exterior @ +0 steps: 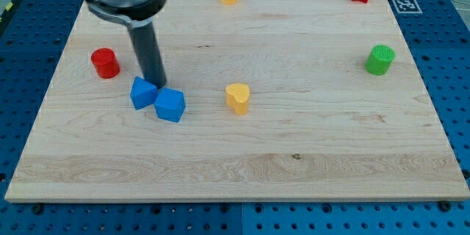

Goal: Place the blue triangle towards the bottom left corner

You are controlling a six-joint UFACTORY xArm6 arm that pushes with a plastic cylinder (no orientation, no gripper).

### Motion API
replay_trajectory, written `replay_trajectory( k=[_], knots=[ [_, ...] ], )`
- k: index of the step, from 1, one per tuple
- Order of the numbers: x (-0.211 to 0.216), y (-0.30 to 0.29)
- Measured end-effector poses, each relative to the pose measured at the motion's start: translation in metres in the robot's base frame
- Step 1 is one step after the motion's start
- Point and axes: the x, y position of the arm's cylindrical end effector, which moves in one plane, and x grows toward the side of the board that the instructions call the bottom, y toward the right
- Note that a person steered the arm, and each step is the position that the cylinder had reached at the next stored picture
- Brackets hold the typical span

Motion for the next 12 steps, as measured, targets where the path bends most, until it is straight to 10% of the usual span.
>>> replay_trajectory(
  k=[12],
  knots=[
    [0.094, -0.065]
  ],
)
